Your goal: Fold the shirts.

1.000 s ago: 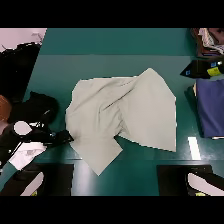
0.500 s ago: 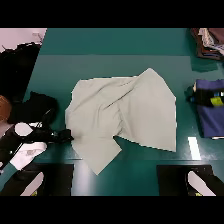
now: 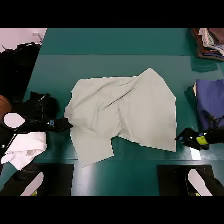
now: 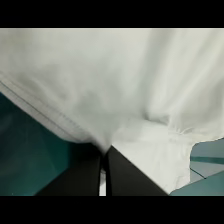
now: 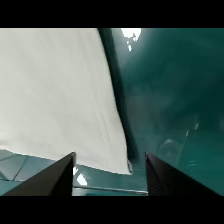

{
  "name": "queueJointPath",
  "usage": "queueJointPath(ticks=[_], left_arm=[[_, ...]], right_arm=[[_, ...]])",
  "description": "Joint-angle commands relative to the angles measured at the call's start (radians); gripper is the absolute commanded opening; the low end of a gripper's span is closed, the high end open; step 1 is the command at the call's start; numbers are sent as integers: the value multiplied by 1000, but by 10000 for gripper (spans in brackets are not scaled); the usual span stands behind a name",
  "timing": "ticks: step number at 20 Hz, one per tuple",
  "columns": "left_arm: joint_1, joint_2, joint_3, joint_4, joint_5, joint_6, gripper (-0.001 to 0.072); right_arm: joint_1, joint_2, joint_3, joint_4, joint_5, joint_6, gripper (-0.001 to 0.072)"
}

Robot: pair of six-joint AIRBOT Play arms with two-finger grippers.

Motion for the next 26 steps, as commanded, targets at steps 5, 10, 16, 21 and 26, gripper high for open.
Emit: queueJointPath(ticks=[5,10,16,21,26], left_arm=[[0,1,10,-1,-10,4,21],[0,1,23,18,-23,4,21],[0,1,432,183,-180,-4,21],[0,1,1033,257,-229,-3,22],[0,1,1527,268,-220,-4,22]], right_arm=[[178,-154,-67,-1,-77,39,345],[281,-123,-59,0,-130,39,18],[250,101,323,7,-123,39,17],[183,141,855,-2,-174,2,17],[119,87,1300,-2,-114,-25,18]])
